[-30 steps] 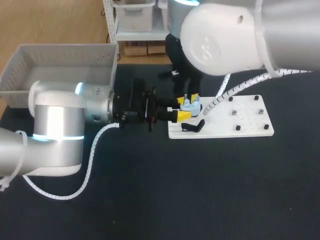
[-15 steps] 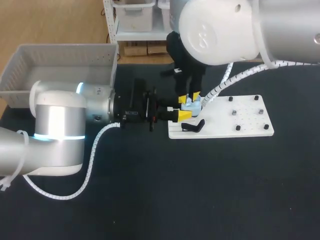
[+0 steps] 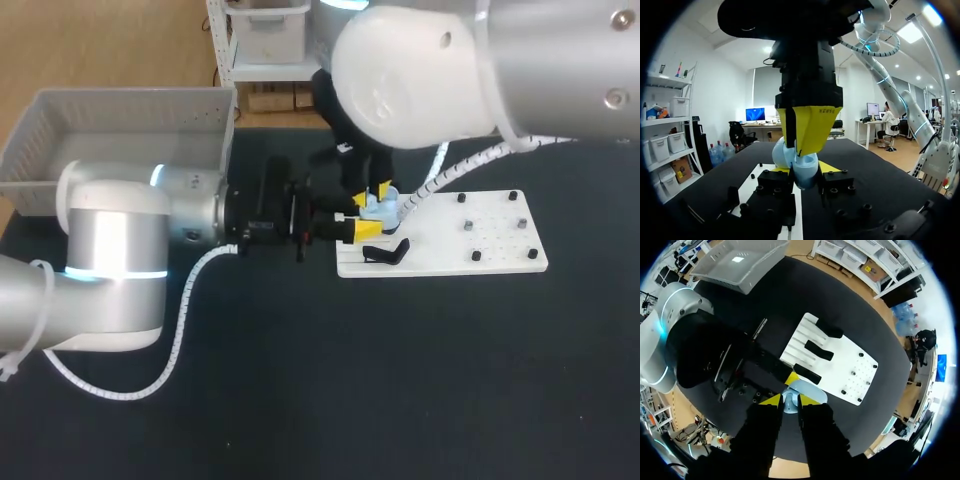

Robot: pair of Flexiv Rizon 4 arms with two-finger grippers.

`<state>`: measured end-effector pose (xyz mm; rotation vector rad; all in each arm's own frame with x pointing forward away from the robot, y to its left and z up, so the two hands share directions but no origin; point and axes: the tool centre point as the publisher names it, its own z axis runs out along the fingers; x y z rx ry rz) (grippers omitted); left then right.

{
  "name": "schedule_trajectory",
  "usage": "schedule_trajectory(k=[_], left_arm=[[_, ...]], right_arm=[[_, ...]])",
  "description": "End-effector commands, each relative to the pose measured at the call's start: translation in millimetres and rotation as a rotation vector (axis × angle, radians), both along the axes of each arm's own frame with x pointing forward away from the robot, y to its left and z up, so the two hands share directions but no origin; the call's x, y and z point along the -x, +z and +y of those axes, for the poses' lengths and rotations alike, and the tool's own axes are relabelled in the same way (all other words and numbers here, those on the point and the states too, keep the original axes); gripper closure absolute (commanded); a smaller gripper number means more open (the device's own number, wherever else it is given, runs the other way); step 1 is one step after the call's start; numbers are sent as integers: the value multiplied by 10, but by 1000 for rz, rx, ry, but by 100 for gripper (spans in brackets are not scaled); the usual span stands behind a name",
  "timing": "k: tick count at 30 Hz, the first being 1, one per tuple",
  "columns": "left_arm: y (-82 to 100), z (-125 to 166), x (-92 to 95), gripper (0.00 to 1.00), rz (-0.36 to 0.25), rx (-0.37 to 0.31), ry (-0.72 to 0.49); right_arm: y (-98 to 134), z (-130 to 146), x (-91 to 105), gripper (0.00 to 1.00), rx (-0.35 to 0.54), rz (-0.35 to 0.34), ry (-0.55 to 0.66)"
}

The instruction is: Pick up each earbud case from the left stands, insert the matching earbuds, close the lid, and place the case in the box.

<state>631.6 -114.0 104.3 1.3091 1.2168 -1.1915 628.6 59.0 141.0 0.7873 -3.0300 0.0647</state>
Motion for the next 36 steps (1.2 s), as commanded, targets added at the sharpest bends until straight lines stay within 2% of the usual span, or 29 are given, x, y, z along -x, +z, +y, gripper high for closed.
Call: schedule_trajectory(k=[1,10,11,12,13,20,25,31,33,36], left_arm=[[-5,-15,25,100,-4,2,6],[-5,-15,25,100,-4,2,6],[-5,-15,25,100,-4,2,6],[-5,-15,25,100,-4,2,6],[-5,-15,25,100,-4,2,6],[-5,-15,25,100,-4,2,6],[-5,-15,25,100,-4,2,6],[-5,-15,25,100,-4,2,6],[-5,-15,25,100,-4,2,6],[-5,-15,25,100,-4,2,6]], right_arm=[[-1,18,47,100,8,-18,7],[16,-13,71,100,23,-35,9],[16,-16,71,84,21,-36,7],[16,-20,72,63,20,-38,5],[16,-23,72,56,19,-38,4],[26,-44,69,47,4,-36,-2],[60,-61,78,47,-17,-36,-4],[236,-121,125,36,-77,-39,-20],[301,-165,108,18,-94,-62,-54],[377,-278,4,0,-140,-126,-183]])
